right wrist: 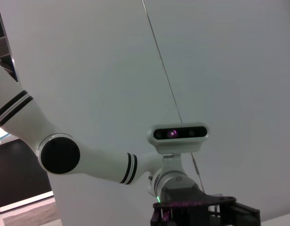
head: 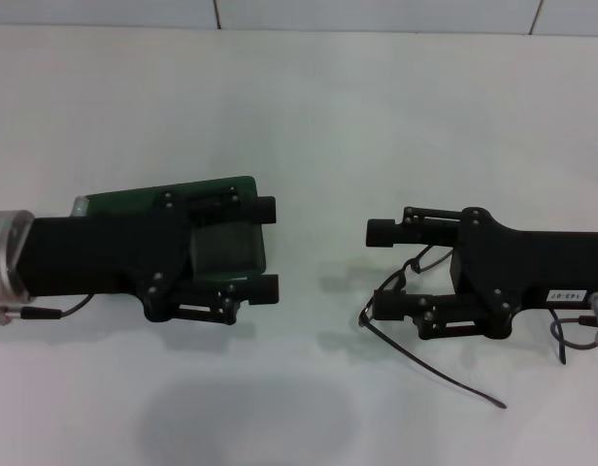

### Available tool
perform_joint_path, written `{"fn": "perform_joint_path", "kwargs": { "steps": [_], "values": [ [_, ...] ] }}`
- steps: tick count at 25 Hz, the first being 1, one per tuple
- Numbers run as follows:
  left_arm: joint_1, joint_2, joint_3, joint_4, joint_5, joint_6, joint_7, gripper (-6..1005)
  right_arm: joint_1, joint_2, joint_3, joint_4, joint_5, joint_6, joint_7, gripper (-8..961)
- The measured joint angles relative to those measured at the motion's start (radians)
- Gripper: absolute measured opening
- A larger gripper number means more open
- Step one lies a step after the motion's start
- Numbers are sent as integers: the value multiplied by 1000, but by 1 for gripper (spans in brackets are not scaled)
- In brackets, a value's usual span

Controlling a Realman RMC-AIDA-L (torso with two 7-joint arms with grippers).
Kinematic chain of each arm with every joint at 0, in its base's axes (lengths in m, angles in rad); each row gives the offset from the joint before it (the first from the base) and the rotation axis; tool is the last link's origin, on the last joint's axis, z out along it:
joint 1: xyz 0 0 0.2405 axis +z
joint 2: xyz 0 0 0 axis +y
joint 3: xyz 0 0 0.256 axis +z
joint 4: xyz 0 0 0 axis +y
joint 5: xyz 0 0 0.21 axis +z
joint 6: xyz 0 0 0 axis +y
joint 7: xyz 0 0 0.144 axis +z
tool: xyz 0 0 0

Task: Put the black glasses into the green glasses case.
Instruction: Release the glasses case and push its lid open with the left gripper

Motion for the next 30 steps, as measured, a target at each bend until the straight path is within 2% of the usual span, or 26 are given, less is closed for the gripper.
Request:
{"fn": "perform_joint_path", "kwargs": {
  "steps": [8,13,15,18,20,22,23,26,28,30],
  "values": [
    [3,-10,0,0,0,0,3,870,-16,3,7,0,-1,0,-11,754],
    [5,-13,-4,-2,-5,-5,3,869,-35,7,45,6,-2,7,-31,755],
    [5,-25,-29,-2,-7,-28,1,868,-57,17,103,22,-2,24,-48,755],
    [7,-57,-103,24,-9,-58,-30,867,-103,35,218,49,-2,35,-100,755],
    [18,-81,-146,103,-13,-60,-100,867,-145,46,297,56,-1,28,-146,755],
    [45,-114,-183,269,-9,-80,-230,866,-197,65,398,56,4,17,-200,755],
    [58,-128,-196,390,-4,-104,-330,866,-218,74,447,57,8,9,-226,755],
    [73,-140,-171,667,54,-165,-568,850,-275,97,594,76,11,-33,-297,755],
    [76,-140,-116,863,148,-208,-729,839,-293,97,654,109,23,-74,-317,754],
    [77,-140,-48,1028,300,-251,-866,828,-297,92,687,153,36,-106,-319,754]
  ]
}}
